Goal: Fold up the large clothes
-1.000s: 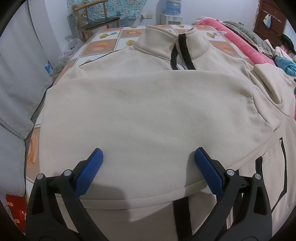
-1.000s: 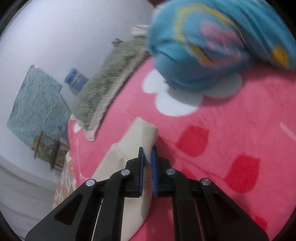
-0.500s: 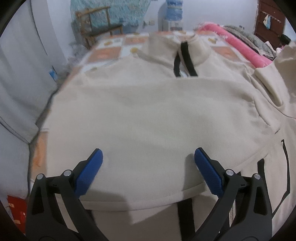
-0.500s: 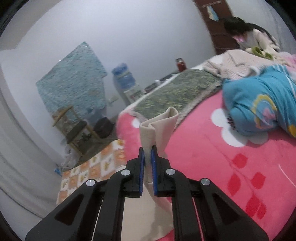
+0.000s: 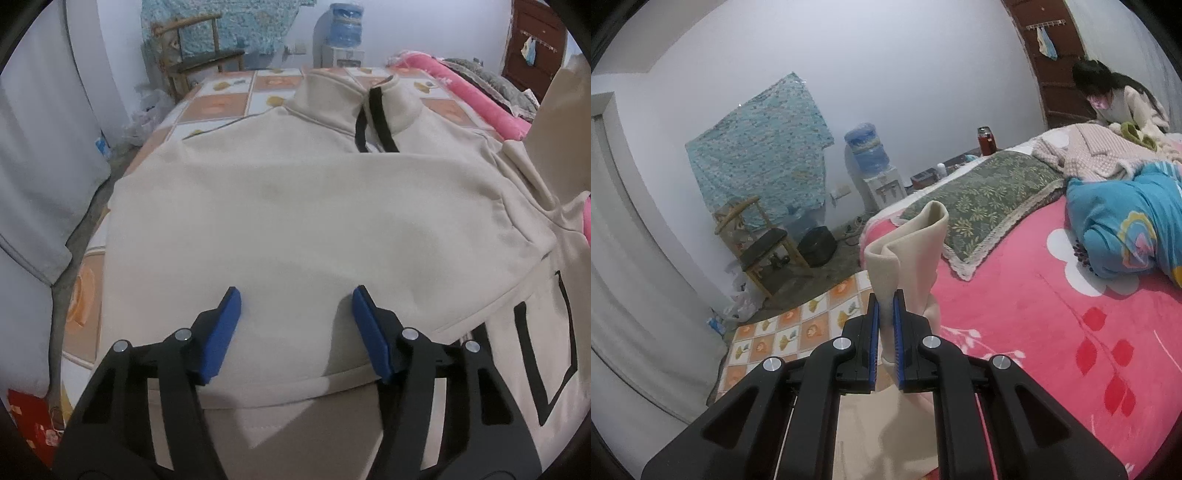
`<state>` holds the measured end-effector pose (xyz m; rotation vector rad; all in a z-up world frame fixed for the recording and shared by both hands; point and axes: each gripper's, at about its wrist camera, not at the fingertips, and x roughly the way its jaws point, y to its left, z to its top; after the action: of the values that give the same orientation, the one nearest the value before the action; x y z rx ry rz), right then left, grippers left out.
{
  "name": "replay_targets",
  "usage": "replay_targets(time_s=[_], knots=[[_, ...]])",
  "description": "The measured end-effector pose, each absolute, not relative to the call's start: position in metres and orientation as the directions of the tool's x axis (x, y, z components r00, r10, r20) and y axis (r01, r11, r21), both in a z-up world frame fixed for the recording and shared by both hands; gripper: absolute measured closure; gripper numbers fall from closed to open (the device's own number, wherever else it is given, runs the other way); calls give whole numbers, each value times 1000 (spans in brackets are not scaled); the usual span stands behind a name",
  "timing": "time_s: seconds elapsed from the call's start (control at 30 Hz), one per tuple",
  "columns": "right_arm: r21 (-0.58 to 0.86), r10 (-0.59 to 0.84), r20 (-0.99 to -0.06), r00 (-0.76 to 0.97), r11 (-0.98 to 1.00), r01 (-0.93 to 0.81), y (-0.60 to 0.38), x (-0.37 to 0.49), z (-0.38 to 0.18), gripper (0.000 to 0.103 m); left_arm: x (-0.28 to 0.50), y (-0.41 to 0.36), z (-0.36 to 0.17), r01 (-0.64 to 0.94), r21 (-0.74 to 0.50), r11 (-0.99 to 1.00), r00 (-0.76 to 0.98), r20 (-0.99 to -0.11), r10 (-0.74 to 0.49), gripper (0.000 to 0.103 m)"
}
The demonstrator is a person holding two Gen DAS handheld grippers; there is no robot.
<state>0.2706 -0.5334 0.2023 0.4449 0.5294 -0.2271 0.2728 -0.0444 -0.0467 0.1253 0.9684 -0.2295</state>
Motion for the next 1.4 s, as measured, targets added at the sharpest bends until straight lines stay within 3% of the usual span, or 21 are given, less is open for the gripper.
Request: replay_targets(time_s=[0.13, 0.3, 0.57, 0.8, 0.87, 0.9, 0.93, 1.0, 1.13, 1.4], knots=[[352, -73, -517, 853, 890, 289, -509, 273, 216, 95, 274, -32, -40, 226, -73, 972, 523, -832, -184, 60], [343, -12, -489, 872, 917, 205, -459, 279, 231, 95, 253, 4, -22, 197, -152, 968, 540, -808, -237, 71], [294, 141, -477, 867, 956, 6, -335, 298, 232, 95, 219, 60, -4, 167, -201, 965, 569, -780, -261, 79], [221, 357, -491, 795, 934, -282, -195, 290, 199, 94, 196, 91, 7, 164, -208, 964, 592, -761, -265, 79], [202, 419, -555, 718, 906, -373, -153, 291, 170, 83, 194, 96, 7, 168, -218, 961, 592, -758, -275, 79], [203, 454, -609, 650, 882, -426, -133, 294, 150, 62, 193, 97, 6, 171, -217, 961, 590, -759, -276, 79], [201, 461, -642, 613, 873, -445, -123, 295, 137, 50, 193, 98, 5, 172, -214, 961, 588, -760, -275, 79], [177, 443, -706, 553, 866, -467, -108, 294, 102, 50, 195, 97, 2, 178, -219, 959, 581, -764, -282, 79], [185, 407, -747, 525, 887, -424, -143, 293, 75, 50, 202, 94, 0, 194, -244, 950, 566, -763, -311, 79], [166, 196, -791, 580, 981, -105, -303, 298, 50, 43, 259, 77, -4, 166, -249, 954, 522, -799, -299, 79]])
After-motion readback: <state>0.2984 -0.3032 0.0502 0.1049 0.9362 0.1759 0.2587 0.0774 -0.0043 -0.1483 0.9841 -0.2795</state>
